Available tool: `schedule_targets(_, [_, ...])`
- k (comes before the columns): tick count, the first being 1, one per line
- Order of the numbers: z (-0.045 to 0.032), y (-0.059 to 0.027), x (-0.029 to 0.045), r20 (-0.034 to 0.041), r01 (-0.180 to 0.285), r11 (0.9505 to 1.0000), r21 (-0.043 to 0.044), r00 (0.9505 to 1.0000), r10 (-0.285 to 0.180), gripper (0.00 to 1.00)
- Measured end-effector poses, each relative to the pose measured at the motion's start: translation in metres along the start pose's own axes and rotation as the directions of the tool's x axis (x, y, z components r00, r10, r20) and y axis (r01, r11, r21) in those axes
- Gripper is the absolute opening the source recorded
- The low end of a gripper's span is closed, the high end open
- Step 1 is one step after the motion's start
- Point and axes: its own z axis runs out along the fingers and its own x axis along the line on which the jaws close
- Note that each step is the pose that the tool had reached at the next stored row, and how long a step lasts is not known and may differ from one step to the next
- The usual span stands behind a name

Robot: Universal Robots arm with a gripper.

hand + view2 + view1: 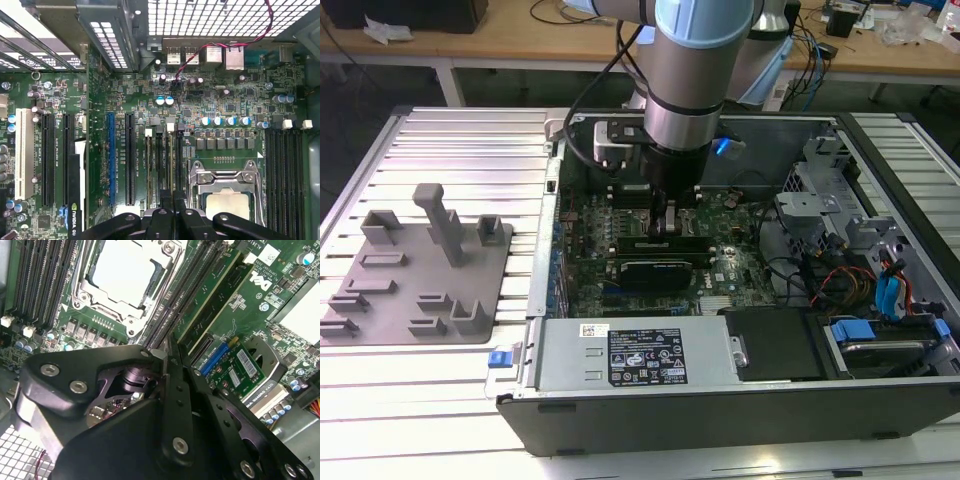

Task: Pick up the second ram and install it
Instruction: 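Insert the second ram into the second slot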

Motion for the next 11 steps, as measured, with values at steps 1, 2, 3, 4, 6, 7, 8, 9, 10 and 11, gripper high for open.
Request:
schedule_targets(1, [0.0003, 0.0, -0.0002, 0.0002, 0.0, 1.0, 0.0, 1.0, 0.0, 0.09])
schedule_targets(2, [0.0003, 0.0, -0.0002, 0.0002, 0.0, 1.0, -0.0001, 1.0, 0.0, 0.09])
schedule_targets(3, [0.0005, 0.0, -0.0002, 0.0006, 0.0, 1.0, 0.0, 1.0, 0.0, 0.09])
schedule_targets(4, [0.0007, 0.0, -0.0003, 0.0037, 0.0, 1.0, 0.0001, 1.0, 0.0, 0.09])
schedule_targets(6, [0.0015, 0.0, -0.0002, 0.0051, 0.0, 1.0, 0.0, 1.0, 0.0, 0.09])
schedule_targets(7, [0.0024, -0.0001, -0.0001, 0.0052, 0.001, 1.0, -0.0001, 1.0, -0.001, 0.09])
schedule_targets(8, [0.0026, -0.0001, -0.0002, 0.0057, 0.001, 1.0, -0.0002, 1.0, -0.001, 0.09])
schedule_targets(9, [0.0028, -0.0001, -0.0002, 0.0058, 0.001, 1.0, -0.0001, 1.0, -0.001, 0.09])
schedule_targets(10, [0.0034, -0.0001, -0.0002, 0.006, 0.001, 1.0, 0.0, 1.0, -0.001, 0.09])
schedule_targets(11, [0.0039, -0.0001, -0.0001, 0.0058, 0.001, 1.0, -0.0001, 1.0, -0.001, 0.09])
